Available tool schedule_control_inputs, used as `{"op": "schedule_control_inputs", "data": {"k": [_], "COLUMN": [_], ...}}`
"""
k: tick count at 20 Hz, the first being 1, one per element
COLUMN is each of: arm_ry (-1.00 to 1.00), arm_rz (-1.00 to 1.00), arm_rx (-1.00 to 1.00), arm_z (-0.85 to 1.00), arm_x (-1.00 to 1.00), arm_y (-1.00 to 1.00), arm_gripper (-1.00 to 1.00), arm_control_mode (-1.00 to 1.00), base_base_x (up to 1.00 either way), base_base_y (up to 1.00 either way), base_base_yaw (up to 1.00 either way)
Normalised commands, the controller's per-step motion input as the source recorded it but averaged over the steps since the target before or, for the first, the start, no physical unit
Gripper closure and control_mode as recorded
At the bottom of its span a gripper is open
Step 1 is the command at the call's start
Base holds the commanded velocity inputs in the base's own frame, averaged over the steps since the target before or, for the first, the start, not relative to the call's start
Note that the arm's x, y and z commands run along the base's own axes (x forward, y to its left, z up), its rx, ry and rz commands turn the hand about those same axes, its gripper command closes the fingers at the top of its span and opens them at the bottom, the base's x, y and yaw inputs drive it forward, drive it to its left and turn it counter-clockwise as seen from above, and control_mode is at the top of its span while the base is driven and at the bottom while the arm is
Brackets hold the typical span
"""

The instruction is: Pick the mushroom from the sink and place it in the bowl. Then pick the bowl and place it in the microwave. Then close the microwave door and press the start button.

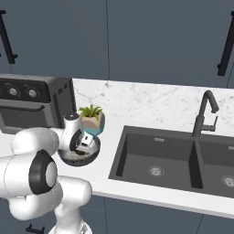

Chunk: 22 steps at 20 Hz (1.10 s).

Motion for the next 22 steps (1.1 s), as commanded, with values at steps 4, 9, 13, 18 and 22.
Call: {"op": "schedule_control_inputs", "data": {"k": [4,9,13,18,22], "arm_ry": [0.03,-0.01,-0.06,-0.05,-0.03], "arm_rz": [0.00,0.00,0.00,-0.02,-0.08], "arm_rx": [0.00,0.00,0.00,0.00,0.00], "arm_z": [-0.38,0.00,0.04,0.18,0.39], "arm_x": [0.20,-0.05,-0.26,-0.30,-0.51], "arm_y": [0.06,0.00,0.00,0.00,0.00], "arm_gripper": [-1.00,-1.00,-1.00,-1.00,-1.00], "arm_control_mode": [-1.00,-1.00,-1.00,-1.00,-1.00], "base_base_x": [0.00,0.00,0.00,0.00,0.00], "base_base_y": [0.00,0.00,0.00,0.00,0.00], "base_base_yaw": [0.00,0.00,0.00,0.00,0.00]}}
